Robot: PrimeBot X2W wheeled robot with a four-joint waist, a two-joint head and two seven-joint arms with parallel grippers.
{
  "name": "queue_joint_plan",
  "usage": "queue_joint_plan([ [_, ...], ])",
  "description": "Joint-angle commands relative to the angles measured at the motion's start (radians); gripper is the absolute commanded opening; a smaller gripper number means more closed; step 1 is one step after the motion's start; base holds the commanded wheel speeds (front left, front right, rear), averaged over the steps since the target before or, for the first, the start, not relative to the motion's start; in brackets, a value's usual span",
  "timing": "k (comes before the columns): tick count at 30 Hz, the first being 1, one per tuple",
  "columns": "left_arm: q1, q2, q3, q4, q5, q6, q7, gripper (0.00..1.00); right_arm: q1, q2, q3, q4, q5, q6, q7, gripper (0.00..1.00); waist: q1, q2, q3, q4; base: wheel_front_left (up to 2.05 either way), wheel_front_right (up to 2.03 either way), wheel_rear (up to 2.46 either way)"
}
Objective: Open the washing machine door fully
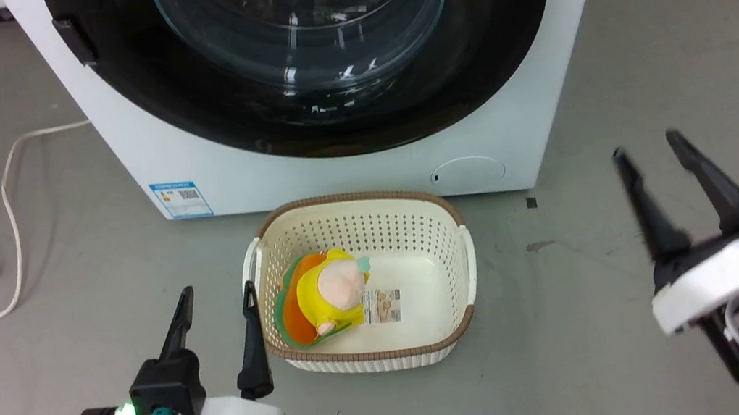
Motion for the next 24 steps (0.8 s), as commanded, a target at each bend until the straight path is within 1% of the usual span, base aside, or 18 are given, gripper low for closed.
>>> queue_joint_plan([
  [1, -0.022, 0.001, -0.008, -0.006, -0.008, 0.007, -0.012, 1.0, -0.047, -0.01, -0.004, 0.011, 0.028, 0.0, 0.002, 0.0, -0.0001, -0.0001, 0.014, 0.006, 0.0, 0.0, 0.0],
  [9, -0.04, 0.001, -0.022, -0.012, -0.014, 0.01, -0.027, 1.0, -0.154, -0.005, -0.029, 0.051, 0.123, 0.0, 0.025, 0.0, -0.0001, -0.0001, 0.053, 0.018, 0.0, 0.0, 0.0],
  [11, -0.049, 0.001, -0.027, -0.014, -0.017, 0.012, -0.033, 1.0, -0.203, 0.005, -0.052, 0.074, 0.178, 0.0, 0.041, 0.0, -0.0001, -0.0001, 0.071, 0.023, 0.0, 0.0, 0.0],
  [12, -0.049, 0.001, -0.027, -0.014, -0.017, 0.012, -0.033, 1.0, -0.203, 0.005, -0.052, 0.074, 0.178, 0.0, 0.041, 0.0, -0.0001, -0.0001, 0.071, 0.023, 0.0, 0.0, 0.0],
  [24, -0.089, 0.001, -0.051, -0.016, -0.029, 0.016, -0.058, 1.0, -0.423, 0.02, -0.121, 0.179, 0.364, -0.001, 0.127, 0.0, -0.0001, -0.0001, 0.146, 0.053, 0.0, 0.0, 0.0],
])
